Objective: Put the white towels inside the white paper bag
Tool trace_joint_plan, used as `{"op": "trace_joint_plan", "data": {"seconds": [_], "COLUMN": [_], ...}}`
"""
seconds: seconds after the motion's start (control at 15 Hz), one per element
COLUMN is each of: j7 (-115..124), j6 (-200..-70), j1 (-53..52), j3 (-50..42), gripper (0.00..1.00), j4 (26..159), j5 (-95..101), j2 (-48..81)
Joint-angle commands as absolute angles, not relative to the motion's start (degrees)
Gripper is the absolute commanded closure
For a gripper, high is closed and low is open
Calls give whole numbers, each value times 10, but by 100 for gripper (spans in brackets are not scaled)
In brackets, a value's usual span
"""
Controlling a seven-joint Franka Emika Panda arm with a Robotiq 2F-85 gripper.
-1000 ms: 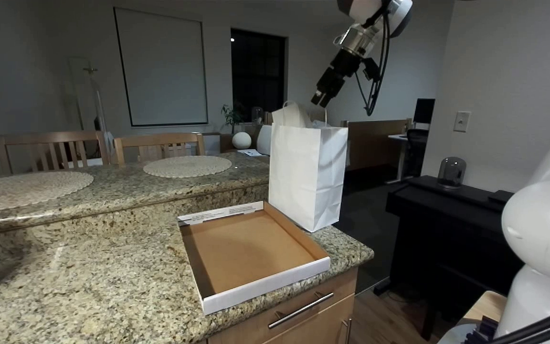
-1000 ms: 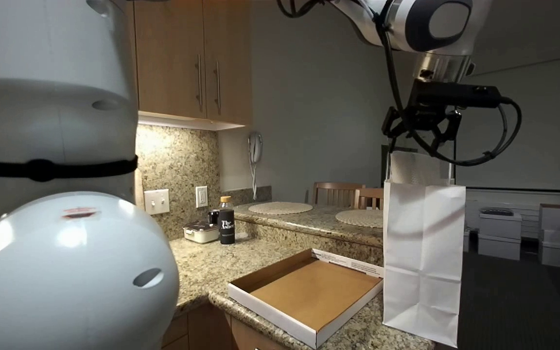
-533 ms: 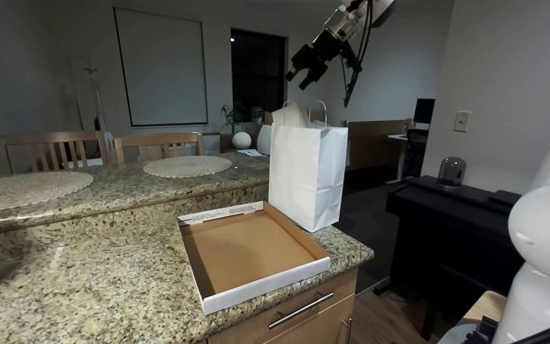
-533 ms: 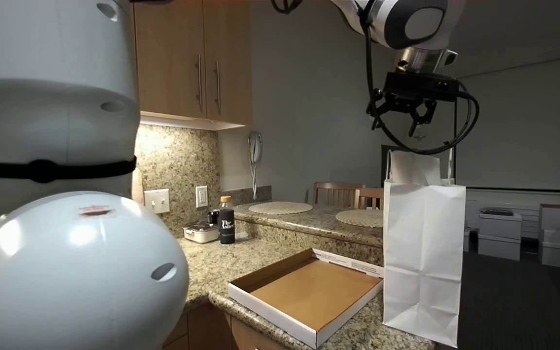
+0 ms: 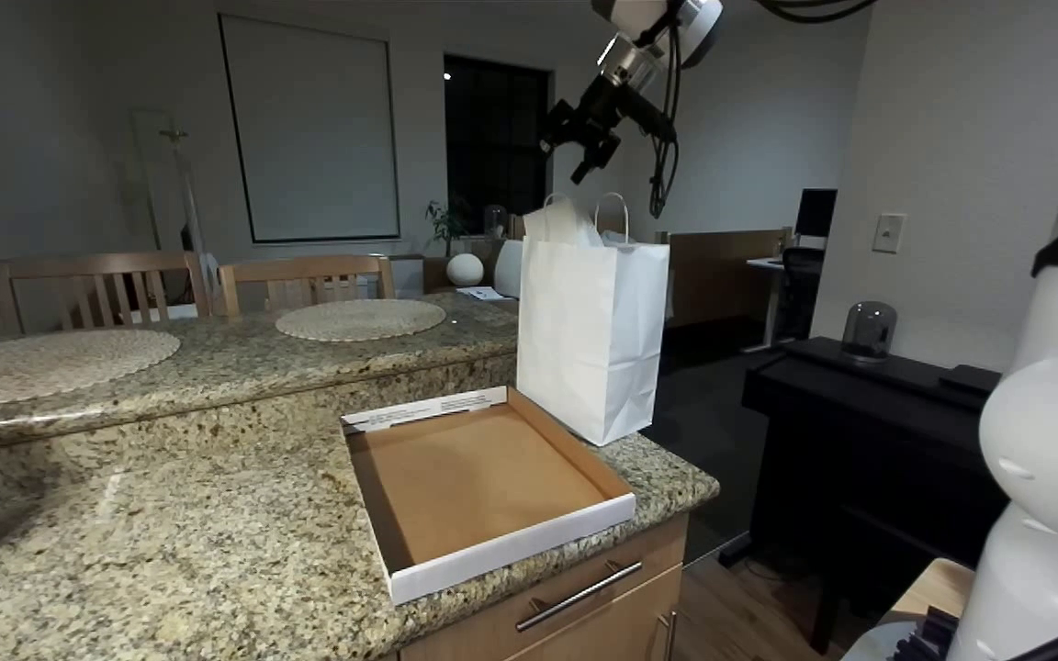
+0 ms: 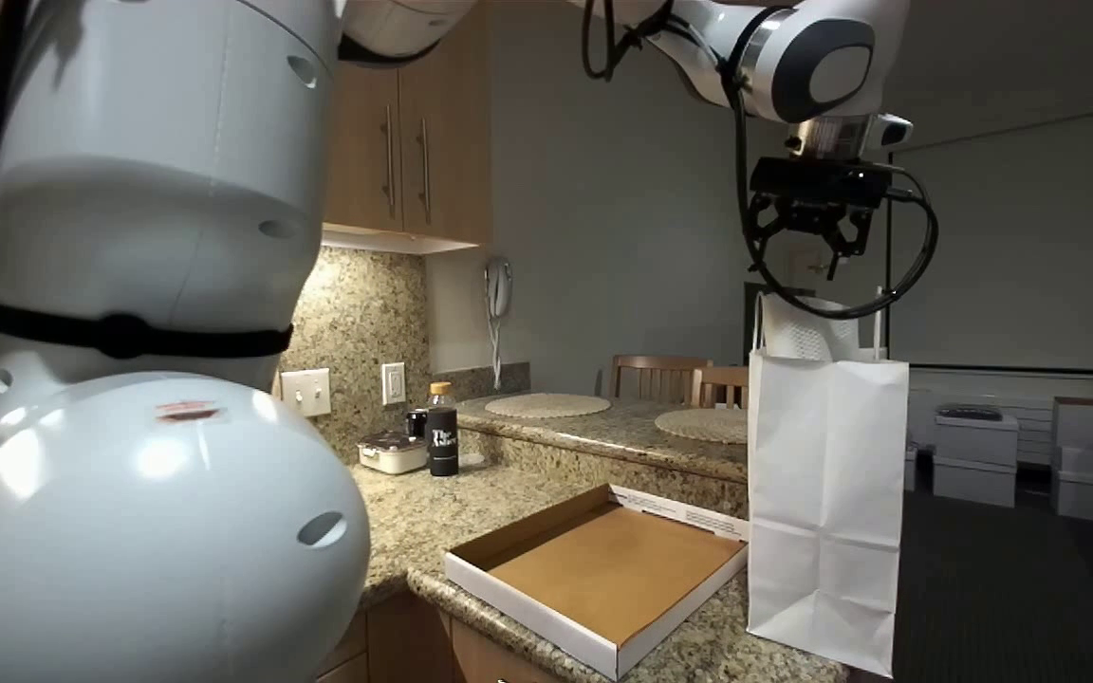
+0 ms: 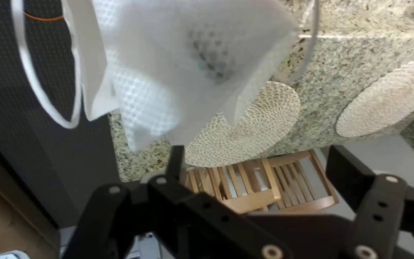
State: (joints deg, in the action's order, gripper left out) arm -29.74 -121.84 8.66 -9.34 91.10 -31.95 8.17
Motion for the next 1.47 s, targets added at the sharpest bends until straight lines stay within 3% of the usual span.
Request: {"op": "trace_joint_plan", "data": {"seconds": [0.0,0.27,0.33,0.47,1.0,1.07,1.13,1.27,1.4], "j7": [-242,-259,-257,-261,-263,-265,-273,-288,-302], "j6": [-1197,-1136,-1126,-1105,-1114,-1116,-1122,-1125,-1122], "j1": [99,109,111,117,109,110,110,113,116], "j3": [-85,-83,-83,-83,-73,-70,-67,-63,-63], "gripper": [0,0,25,32,85,72,46,46,34], "j4": [889,907,909,909,939,943,950,962,970], "j5": [-246,-191,-182,-169,-83,-81,-82,-88,-92], "j2": [117,133,138,146,140,136,128,110,86]}}
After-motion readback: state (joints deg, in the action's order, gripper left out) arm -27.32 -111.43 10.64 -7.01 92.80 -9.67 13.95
